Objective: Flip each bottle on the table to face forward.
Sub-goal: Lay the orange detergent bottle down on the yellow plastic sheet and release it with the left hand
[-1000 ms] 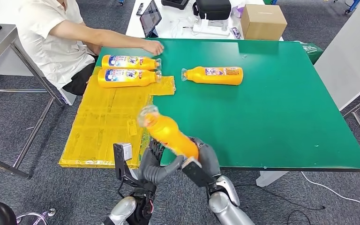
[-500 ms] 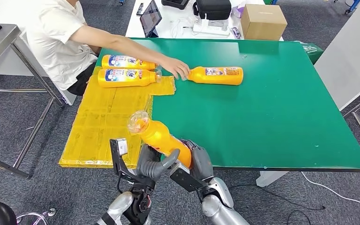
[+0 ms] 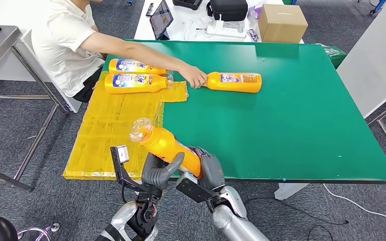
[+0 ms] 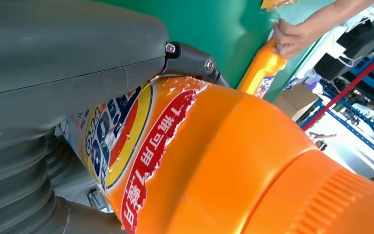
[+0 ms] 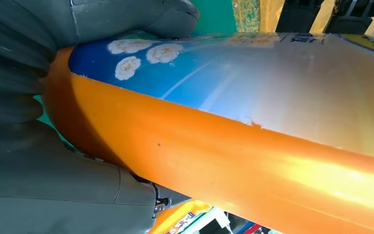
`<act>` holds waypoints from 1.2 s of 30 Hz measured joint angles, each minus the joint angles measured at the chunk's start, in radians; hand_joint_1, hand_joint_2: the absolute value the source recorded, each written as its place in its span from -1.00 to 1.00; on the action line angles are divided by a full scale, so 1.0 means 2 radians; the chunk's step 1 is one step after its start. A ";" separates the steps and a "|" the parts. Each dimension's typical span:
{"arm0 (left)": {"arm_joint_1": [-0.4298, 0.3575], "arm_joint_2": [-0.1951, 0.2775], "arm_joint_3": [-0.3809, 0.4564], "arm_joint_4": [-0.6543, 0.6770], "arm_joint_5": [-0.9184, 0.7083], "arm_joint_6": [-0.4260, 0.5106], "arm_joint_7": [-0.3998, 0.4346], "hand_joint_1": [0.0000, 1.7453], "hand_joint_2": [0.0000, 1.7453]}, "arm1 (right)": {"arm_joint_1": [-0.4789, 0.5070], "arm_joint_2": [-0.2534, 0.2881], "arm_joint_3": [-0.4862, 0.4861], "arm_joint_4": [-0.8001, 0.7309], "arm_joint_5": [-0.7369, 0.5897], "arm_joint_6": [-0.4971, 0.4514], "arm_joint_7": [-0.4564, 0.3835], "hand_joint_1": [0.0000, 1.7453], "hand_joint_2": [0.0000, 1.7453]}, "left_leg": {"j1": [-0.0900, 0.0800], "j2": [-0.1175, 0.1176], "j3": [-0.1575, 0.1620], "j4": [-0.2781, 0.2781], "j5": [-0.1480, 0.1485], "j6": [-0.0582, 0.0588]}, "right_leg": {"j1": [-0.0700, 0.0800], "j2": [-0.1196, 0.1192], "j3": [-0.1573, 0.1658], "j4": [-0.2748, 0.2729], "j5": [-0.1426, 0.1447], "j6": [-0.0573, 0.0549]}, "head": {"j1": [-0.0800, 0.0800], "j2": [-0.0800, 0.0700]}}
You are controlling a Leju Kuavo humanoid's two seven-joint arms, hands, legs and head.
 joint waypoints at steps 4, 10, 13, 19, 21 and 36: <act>0.000 0.000 0.002 0.002 -0.002 0.000 -0.004 1.00 1.00 | -0.001 0.001 0.001 0.003 0.000 0.000 0.000 0.60 1.00 | 0.000 0.000 0.000 0.000 0.000 0.000 | 0.000 0.000 0.000 0.000 0.000 0.000 | 0.000 0.000; 0.000 0.000 0.004 0.003 -0.005 0.000 -0.009 1.00 1.00 | -0.001 0.002 0.003 0.005 -0.002 -0.003 0.000 -0.26 1.00 | 0.000 0.000 0.000 0.000 0.000 0.000 | 0.000 0.000 0.000 0.000 0.000 0.000 | 0.000 0.000; 0.000 0.000 0.004 0.003 -0.009 0.000 -0.014 1.00 1.00 | -0.001 0.003 0.006 0.007 -0.006 -0.001 -0.001 -1.00 0.00 | 0.000 0.000 0.000 0.000 0.000 0.000 | 0.000 0.000 0.000 0.000 0.000 0.000 | 0.000 0.000; -0.002 0.000 0.006 -0.003 -0.047 0.025 -0.044 1.00 1.00 | 0.007 0.005 0.016 0.006 -0.016 -0.007 -0.028 -1.00 -1.00 | 0.000 0.000 0.000 0.000 0.000 0.000 | 0.000 0.000 0.000 0.000 0.000 0.000 | 0.000 0.000; -0.005 0.000 0.007 -0.003 -0.058 0.039 -0.051 1.00 1.00 | 0.011 0.005 0.020 0.003 -0.013 -0.012 -0.036 -1.00 -1.00 | 0.000 0.000 0.000 0.000 0.000 0.000 | 0.000 0.000 0.000 0.000 0.000 0.000 | 0.000 0.000; -0.091 0.001 0.080 0.052 -0.121 0.108 -0.096 1.00 1.00 | 0.035 -0.006 0.023 -0.046 0.031 -0.078 -0.057 -1.00 -1.00 | 0.000 0.000 0.000 0.000 0.001 0.000 | 0.000 0.000 0.000 0.000 0.000 0.000 | 0.000 0.000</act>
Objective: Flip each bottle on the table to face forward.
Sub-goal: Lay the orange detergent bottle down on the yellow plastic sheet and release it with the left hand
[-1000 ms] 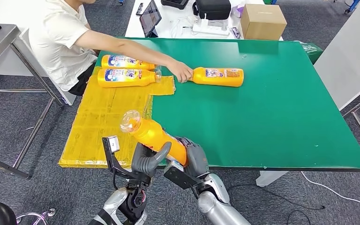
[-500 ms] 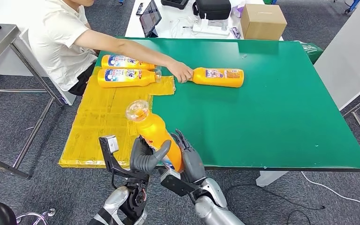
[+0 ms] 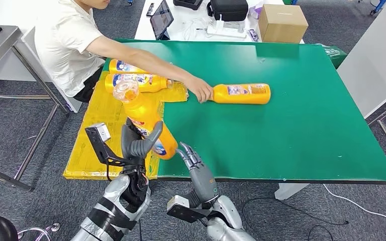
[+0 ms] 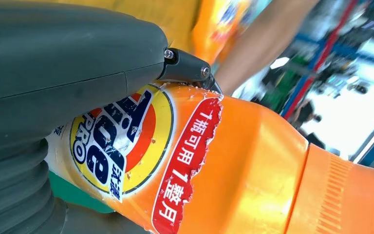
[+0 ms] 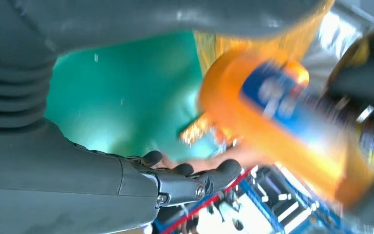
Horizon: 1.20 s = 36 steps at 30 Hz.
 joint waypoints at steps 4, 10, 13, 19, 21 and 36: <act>-0.005 0.002 0.006 0.006 -0.006 0.001 -0.001 1.00 1.00 | 0.003 -0.001 -0.008 -0.006 0.001 0.000 0.000 -1.00 -1.00 | 0.000 0.000 0.000 0.000 0.000 0.000 | 0.000 0.000 0.000 0.000 0.000 0.000 | 0.000 0.000; -0.028 0.010 0.023 0.043 -0.129 0.053 -0.008 1.00 1.00 | 0.016 -0.005 -0.050 -0.036 0.025 -0.003 -0.005 -1.00 -1.00 | 0.000 0.000 0.000 0.000 0.000 0.000 | 0.000 0.000 0.000 0.000 0.000 0.000 | 0.000 0.000; -0.052 0.012 0.041 0.086 -0.391 0.091 0.034 1.00 1.00 | 0.018 -0.005 -0.064 -0.043 0.020 0.001 -0.006 -1.00 -1.00 | 0.000 0.000 0.000 0.000 0.000 0.000 | 0.000 0.000 0.000 0.000 0.000 0.000 | 0.000 0.000; -0.085 0.018 0.078 0.189 -0.819 0.087 0.125 1.00 1.00 | 0.018 -0.005 -0.073 -0.053 0.016 0.015 -0.004 -1.00 -1.00 | 0.000 0.000 0.000 0.000 0.000 0.000 | 0.000 0.000 0.000 0.000 0.000 0.000 | 0.000 0.000; -0.093 0.019 0.080 0.210 -0.801 0.080 0.142 1.00 1.00 | 0.018 -0.005 -0.073 -0.054 0.016 0.017 -0.004 -1.00 -1.00 | 0.000 0.000 0.000 0.000 0.000 0.000 | 0.000 0.000 0.000 0.000 0.000 0.000 | 0.000 0.000; -0.123 0.063 0.057 0.279 -0.867 -0.042 0.317 1.00 1.00 | 0.047 -0.002 -0.105 -0.075 0.019 0.057 0.002 -1.00 -1.00 | 0.000 0.000 -0.001 0.000 0.000 0.000 | 0.000 0.000 -0.001 0.000 0.000 0.000 | 0.000 0.000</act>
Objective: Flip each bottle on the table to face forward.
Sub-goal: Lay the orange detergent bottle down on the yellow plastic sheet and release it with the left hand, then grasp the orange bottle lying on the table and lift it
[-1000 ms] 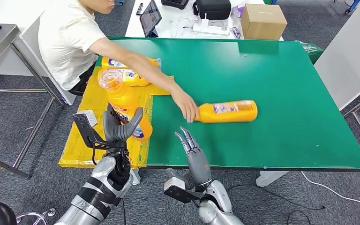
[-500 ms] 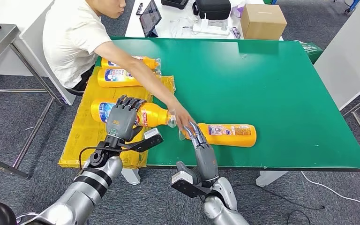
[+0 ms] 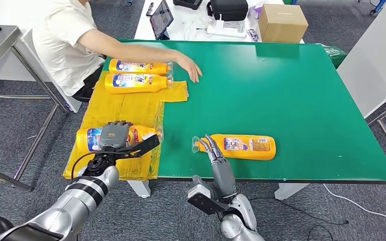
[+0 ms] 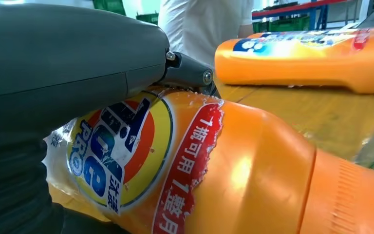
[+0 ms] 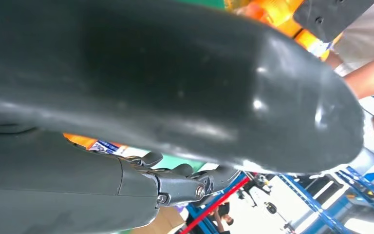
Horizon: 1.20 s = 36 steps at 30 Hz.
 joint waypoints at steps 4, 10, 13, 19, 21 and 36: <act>0.001 0.006 0.002 -0.001 0.003 -0.009 -0.006 1.00 1.00 | 0.006 0.001 -0.008 -0.002 -0.001 0.002 0.000 -1.00 -1.00 | 0.000 0.000 0.000 0.000 0.000 0.000 | 0.000 0.000 0.000 0.000 0.000 0.000 | 0.000 0.000; 0.005 0.009 0.014 -0.002 0.048 -0.038 -0.072 0.98 1.00 | 0.008 0.003 -0.014 -0.002 -0.010 0.008 -0.010 -1.00 -1.00 | 0.000 0.000 0.000 0.000 0.000 0.000 | 0.000 0.000 0.000 0.000 0.000 0.000 | 0.000 0.000; 0.006 0.010 0.018 -0.003 0.067 -0.052 -0.102 0.92 1.00 | 0.008 0.004 -0.016 -0.002 -0.016 0.010 -0.017 -1.00 -1.00 | 0.000 0.000 0.000 0.000 0.000 0.000 | 0.000 0.000 0.000 0.000 0.000 0.000 | 0.000 0.000; 0.011 0.012 0.020 -0.013 0.149 -0.081 -0.202 -0.75 1.00 | 0.007 0.005 -0.017 0.002 -0.040 0.010 -0.037 -1.00 -1.00 | 0.000 -0.002 0.001 0.000 0.000 0.000 | 0.000 -0.001 0.002 0.000 0.000 0.000 | 0.000 0.000; 0.014 0.013 0.020 -0.020 0.173 -0.087 -0.219 -1.00 1.00 | 0.007 0.005 -0.017 0.004 -0.044 0.009 -0.039 -1.00 -1.00 | 0.000 -0.003 0.002 0.000 0.000 0.000 | 0.000 -0.002 0.003 0.000 -0.001 0.000 | 0.000 0.000; 0.042 0.015 -0.004 -0.037 0.196 -0.087 -0.227 -1.00 1.00 | 0.005 0.005 -0.017 0.016 -0.058 0.005 -0.041 -1.00 -1.00 | 0.000 -0.003 0.002 0.000 0.000 0.000 | 0.000 -0.002 0.002 0.000 0.000 0.000 | 0.000 0.000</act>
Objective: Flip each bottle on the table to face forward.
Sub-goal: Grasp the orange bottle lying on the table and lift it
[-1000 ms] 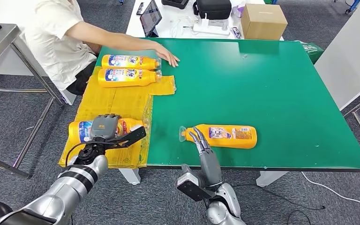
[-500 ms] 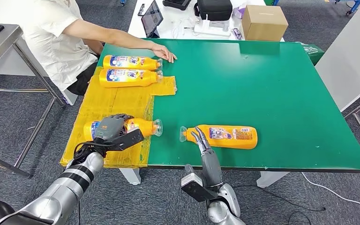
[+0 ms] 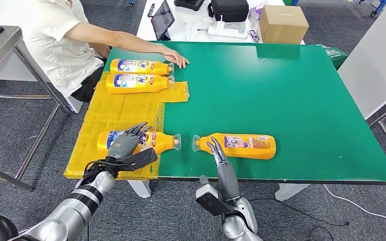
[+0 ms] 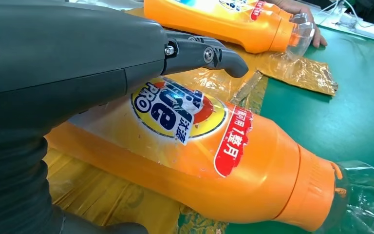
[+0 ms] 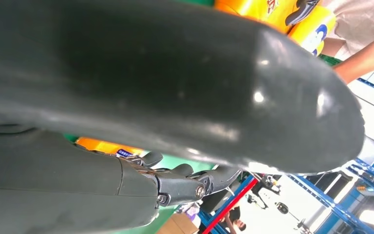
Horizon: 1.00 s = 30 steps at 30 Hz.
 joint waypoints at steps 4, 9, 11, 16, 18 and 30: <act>0.004 0.001 -0.004 -0.005 0.003 0.003 -0.003 -1.00 1.00 | 0.000 0.000 0.000 0.002 0.000 0.000 0.000 -1.00 -1.00 | 0.000 0.000 0.000 0.000 0.000 0.000 | 0.000 0.000 0.000 0.000 0.000 0.000 | 0.000 0.000; 0.023 -0.002 -0.012 -0.033 0.011 0.044 -0.014 -1.00 1.00 | 0.001 0.000 0.000 0.004 0.004 -0.004 0.000 -1.00 -1.00 | 0.000 0.000 0.000 0.000 0.000 0.000 | 0.000 0.000 0.000 0.000 0.000 0.000 | 0.000 0.000; 0.043 -0.009 -0.014 -0.064 0.034 0.081 -0.028 -1.00 1.00 | 0.003 0.000 0.000 0.004 0.006 -0.006 0.000 -1.00 -1.00 | 0.000 0.000 0.000 0.000 0.000 0.000 | 0.000 0.000 -0.001 0.000 0.000 0.000 | 0.000 0.000; 0.091 -0.035 -0.019 -0.148 0.080 0.153 -0.060 -1.00 1.00 | 0.009 0.000 0.000 0.004 0.012 -0.010 0.000 -1.00 -1.00 | 0.000 0.000 -0.001 0.000 0.000 0.000 | 0.000 0.000 -0.002 0.000 0.000 0.000 | 0.000 0.000; 0.107 -0.046 -0.020 -0.175 0.128 0.179 -0.093 -1.00 1.00 | 0.010 0.000 0.000 0.004 0.013 -0.017 0.000 -1.00 -1.00 | 0.000 0.000 -0.001 0.000 0.000 0.000 | 0.000 0.000 -0.002 0.000 0.000 0.000 | 0.000 0.000; 0.157 -0.093 -0.030 -0.278 0.330 0.196 -0.140 -1.00 1.00 | 0.008 -0.011 -0.012 0.005 0.150 -0.061 0.036 -1.00 1.00 | 0.000 0.000 -0.002 0.000 0.000 0.000 | 0.000 0.000 -0.002 0.000 0.000 0.000 | 0.000 0.000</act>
